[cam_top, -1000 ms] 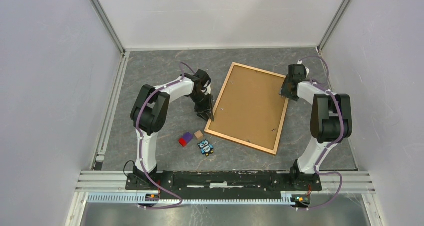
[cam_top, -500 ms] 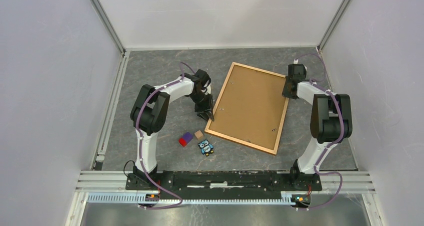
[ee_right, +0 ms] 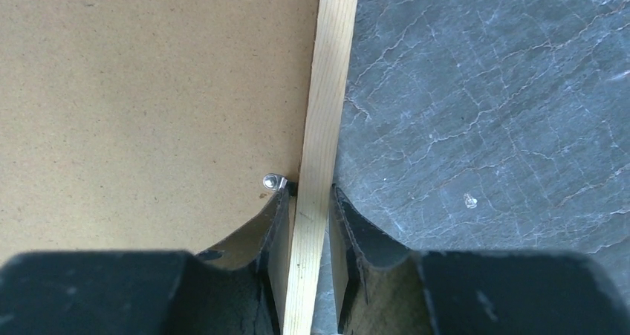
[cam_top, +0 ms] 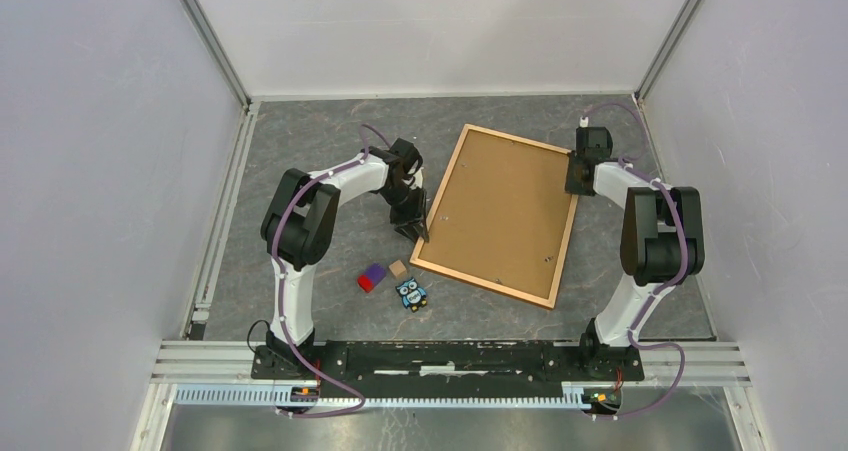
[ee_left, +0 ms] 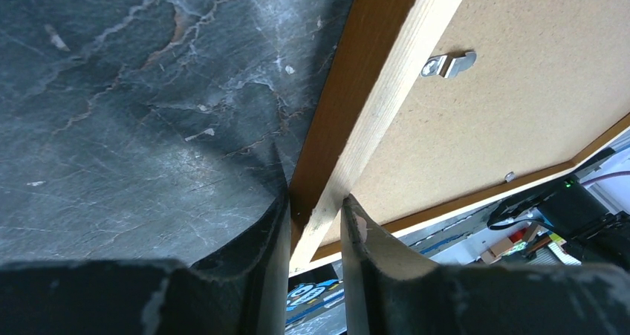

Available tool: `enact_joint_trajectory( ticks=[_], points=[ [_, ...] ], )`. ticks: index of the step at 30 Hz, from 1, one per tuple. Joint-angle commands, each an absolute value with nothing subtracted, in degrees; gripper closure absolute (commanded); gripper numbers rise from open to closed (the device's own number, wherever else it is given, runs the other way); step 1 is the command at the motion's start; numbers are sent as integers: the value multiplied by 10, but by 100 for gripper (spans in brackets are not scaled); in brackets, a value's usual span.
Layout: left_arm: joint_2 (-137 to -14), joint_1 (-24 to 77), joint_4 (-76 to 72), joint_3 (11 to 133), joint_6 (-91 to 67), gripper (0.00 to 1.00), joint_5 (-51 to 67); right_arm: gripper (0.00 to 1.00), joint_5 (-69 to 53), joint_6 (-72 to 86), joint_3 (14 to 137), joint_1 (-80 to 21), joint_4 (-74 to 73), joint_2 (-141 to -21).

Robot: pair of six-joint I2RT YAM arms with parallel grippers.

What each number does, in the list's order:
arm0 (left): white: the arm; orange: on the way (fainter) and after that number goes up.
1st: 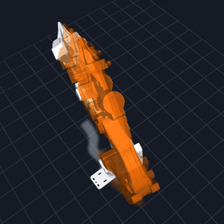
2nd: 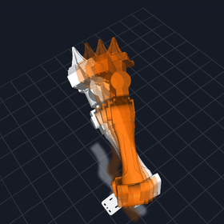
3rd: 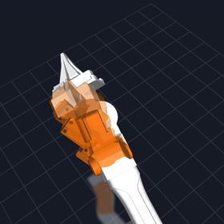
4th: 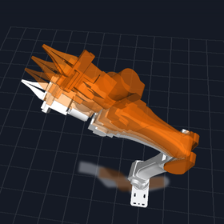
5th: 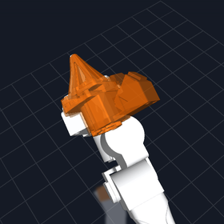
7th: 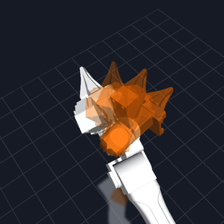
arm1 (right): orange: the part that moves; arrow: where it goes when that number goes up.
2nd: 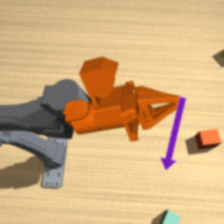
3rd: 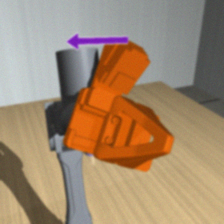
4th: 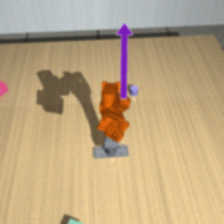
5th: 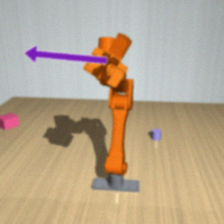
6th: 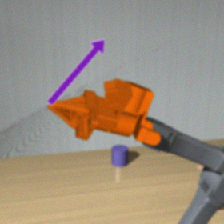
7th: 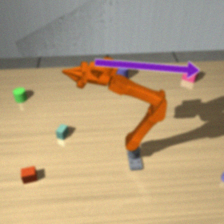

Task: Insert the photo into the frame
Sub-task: Install the photo frame at the center of the board.

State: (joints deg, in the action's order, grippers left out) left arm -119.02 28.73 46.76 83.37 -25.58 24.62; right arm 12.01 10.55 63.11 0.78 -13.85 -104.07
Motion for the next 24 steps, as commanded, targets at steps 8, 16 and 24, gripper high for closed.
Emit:
enact_joint_trajectory(
  ticks=[8, 16, 24],
  points=[
    [-1162, 290, 470, 828, -255, 67, 269, 49, 137, 69, 662, 3, -199, -1036],
    [-1150, 289, 470, 829, -255, 67, 271, 27, 178, 73, 604, -97, -277, -910],
    [-1149, 289, 460, 820, -264, 67, 283, 30, 85, 181, 420, -106, -277, -732]
  ],
)
